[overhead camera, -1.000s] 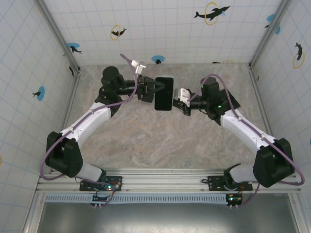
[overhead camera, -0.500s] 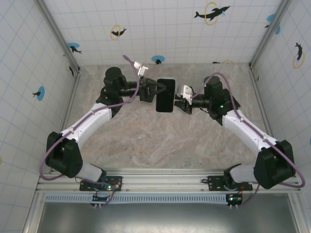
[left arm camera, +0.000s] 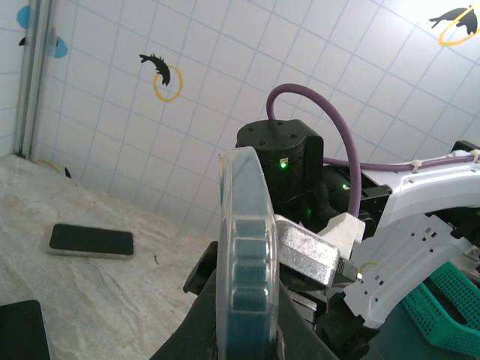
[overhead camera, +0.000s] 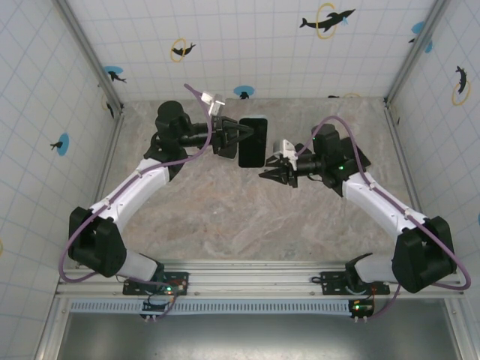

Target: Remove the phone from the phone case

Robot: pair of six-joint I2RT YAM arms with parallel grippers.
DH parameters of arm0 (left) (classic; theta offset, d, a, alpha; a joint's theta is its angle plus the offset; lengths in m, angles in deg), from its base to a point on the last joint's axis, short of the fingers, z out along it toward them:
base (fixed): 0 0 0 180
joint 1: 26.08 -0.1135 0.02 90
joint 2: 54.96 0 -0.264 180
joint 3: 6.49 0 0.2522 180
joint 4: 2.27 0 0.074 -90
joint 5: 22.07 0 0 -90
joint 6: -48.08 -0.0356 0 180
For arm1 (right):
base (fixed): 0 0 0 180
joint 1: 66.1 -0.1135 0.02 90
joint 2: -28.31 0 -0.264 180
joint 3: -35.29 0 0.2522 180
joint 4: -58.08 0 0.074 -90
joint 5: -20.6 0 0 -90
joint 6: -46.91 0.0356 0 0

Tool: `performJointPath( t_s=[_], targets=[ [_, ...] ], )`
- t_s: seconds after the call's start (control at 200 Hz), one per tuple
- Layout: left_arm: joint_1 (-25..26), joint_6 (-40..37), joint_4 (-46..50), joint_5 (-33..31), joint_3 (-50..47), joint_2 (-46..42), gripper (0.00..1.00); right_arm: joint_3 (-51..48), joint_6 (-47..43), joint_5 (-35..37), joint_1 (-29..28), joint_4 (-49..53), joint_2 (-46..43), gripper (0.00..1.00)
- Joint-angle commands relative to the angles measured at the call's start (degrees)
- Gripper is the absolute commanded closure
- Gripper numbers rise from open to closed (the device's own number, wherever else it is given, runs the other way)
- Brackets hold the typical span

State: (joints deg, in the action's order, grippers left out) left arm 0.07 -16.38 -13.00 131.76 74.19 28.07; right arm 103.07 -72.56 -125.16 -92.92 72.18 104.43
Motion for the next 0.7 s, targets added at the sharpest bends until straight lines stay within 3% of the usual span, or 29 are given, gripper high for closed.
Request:
performJointPath(
  t_s=[0.0,0.31,0.696],
  targets=[
    [-0.3,0.4,-3.5,0.9,1.4,-1.5,1.00,0.8,2.9,-2.1,-0.4,-4.3,0.5,0.65],
    [-0.2,0.7,-3.5,0.9,1.2,-1.4,1.00,3.1,0.9,-2.2,-0.7,-1.5,2.1,0.75],
    [-0.3,1.3,-3.9,1.1,1.0,-1.1,1.00,4.1,1.9,-3.3,-0.6,-1.8,3.1,0.77]
  ],
)
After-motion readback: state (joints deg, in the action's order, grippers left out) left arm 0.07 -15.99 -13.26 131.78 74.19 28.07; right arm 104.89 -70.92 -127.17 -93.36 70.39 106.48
